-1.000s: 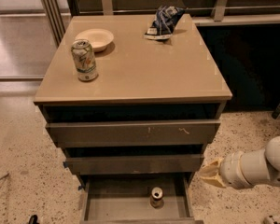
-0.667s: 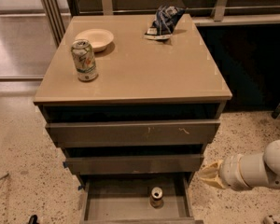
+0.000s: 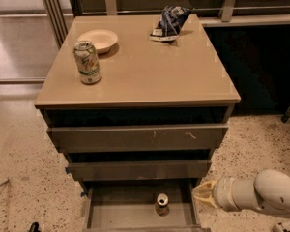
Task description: Pick orange can from bottom drawer and place on counter
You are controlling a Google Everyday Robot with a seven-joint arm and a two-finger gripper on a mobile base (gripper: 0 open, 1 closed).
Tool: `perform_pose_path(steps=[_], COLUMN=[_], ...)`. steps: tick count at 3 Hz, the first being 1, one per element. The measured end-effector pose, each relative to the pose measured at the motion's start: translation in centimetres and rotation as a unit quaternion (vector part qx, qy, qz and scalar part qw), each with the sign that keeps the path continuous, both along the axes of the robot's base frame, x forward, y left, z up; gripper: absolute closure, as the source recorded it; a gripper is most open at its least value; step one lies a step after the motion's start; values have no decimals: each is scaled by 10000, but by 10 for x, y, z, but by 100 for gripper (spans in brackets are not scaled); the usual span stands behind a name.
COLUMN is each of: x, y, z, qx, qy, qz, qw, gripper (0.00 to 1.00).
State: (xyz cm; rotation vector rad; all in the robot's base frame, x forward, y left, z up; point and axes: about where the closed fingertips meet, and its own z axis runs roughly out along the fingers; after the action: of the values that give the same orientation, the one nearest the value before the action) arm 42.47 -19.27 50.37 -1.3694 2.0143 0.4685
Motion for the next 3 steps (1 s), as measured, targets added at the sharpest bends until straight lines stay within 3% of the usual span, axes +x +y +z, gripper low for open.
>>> perform_pose_path(steps=[1,2,3], x=[11,22,22], y=[18,37,37], z=[-49,-122,-122], qx=[219,415,414], qy=[-44,199,198], qz=[132,176,176], qw=[9997,9988,9988], gripper=[100,100,100])
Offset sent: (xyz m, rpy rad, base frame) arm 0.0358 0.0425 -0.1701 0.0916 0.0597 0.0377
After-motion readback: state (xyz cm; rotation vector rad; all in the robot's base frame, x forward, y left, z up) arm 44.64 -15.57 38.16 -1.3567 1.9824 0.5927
